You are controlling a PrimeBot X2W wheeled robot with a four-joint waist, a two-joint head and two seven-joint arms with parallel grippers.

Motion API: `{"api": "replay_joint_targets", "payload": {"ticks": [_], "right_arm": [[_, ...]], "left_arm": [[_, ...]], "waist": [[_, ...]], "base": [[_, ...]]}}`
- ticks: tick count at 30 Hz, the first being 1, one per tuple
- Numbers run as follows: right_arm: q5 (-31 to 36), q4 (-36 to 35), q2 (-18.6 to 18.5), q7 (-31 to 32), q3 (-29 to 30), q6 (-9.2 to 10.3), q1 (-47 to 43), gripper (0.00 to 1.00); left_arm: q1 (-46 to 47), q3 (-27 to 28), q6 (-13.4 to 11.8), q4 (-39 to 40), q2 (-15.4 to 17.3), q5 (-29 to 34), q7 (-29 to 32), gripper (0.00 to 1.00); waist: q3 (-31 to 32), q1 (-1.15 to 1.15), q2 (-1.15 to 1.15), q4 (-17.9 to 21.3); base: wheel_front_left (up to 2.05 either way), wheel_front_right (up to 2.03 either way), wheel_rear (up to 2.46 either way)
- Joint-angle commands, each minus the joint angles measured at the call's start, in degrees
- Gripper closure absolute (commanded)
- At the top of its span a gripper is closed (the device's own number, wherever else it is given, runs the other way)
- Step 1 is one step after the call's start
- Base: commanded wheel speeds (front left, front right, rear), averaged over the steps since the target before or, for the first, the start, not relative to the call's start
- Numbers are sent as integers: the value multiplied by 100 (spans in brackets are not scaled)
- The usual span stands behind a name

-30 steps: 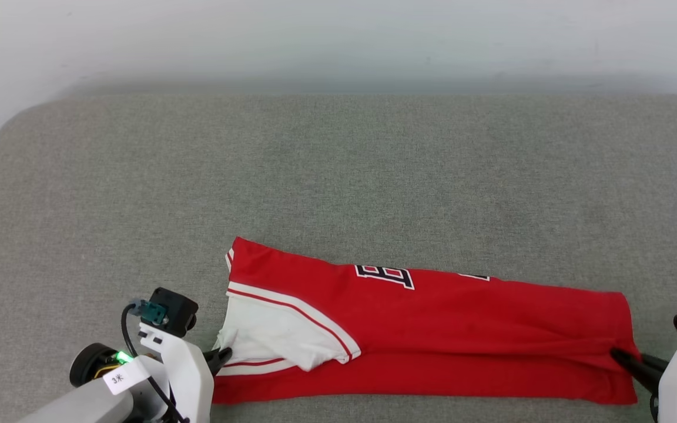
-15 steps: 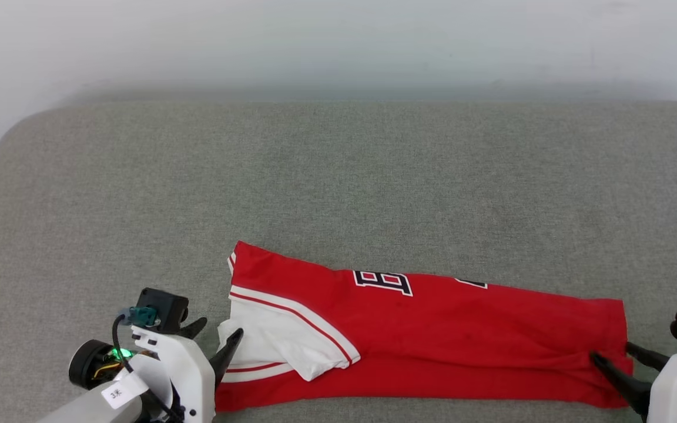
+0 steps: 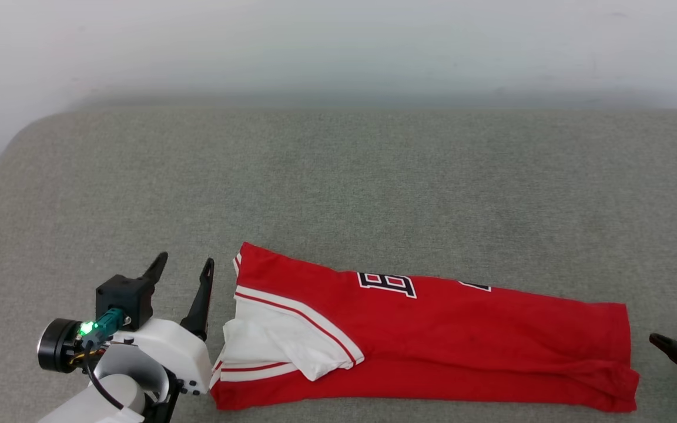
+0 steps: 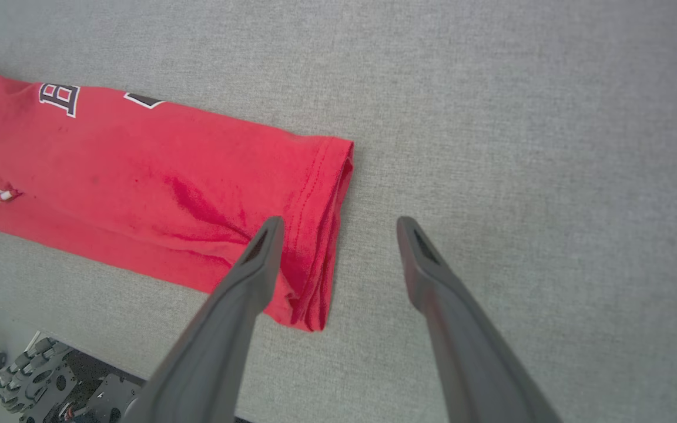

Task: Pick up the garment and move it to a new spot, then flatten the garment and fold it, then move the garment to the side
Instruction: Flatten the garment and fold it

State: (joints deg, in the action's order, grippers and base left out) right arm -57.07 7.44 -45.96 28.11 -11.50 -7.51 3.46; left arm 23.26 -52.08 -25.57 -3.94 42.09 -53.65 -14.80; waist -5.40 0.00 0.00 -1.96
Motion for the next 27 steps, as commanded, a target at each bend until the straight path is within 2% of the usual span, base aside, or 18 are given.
{"api": "replay_joint_targets", "payload": {"ticks": [1, 6, 12, 16, 22, 26, 27], "right_arm": [[-152, 84, -17, 249, 56, 5, -2, 0], [-273, 420, 53, 730, 84, 5, 197, 0], [-255, 833, 373, 855, -129, 4, 398, 0], [-291, 959, 525, 855, -318, 4, 461, 0], [-418, 1044, 860, 658, -826, 2, 582, 0], [-459, 1117, 944, 471, -1079, -4, 665, 0], [-459, 1117, 944, 471, -1079, -4, 665, 0]], "left_arm": [[-111, 134, -141, 50, -82, 215, -38, 0], [-349, 789, -376, 257, -476, 1024, -41, 0], [-723, 1508, -275, 272, -1005, 1827, -40, 0], [-957, 1890, -169, 287, -1260, 2125, -37, 0], [-1510, 2742, 188, 300, -1863, 2852, -38, 0], [-1761, 3132, 458, 287, -2230, 3300, -38, 0], [-1761, 3132, 458, 287, -2230, 3300, -38, 0]], "waist": [[-84, 0, 0, -67], [-257, 0, 0, -231], [-406, 0, 0, -407], [-457, 0, 0, -445], [-522, 0, 0, -478], [-512, 0, 0, -478], [-512, 0, 0, -478]], "base": [[0, 0, 0], [0, 0, 0], [0, 0, 0], [0, 0, 0], [0, 0, 0], [0, 0, 0], [0, 0, 0]]}}
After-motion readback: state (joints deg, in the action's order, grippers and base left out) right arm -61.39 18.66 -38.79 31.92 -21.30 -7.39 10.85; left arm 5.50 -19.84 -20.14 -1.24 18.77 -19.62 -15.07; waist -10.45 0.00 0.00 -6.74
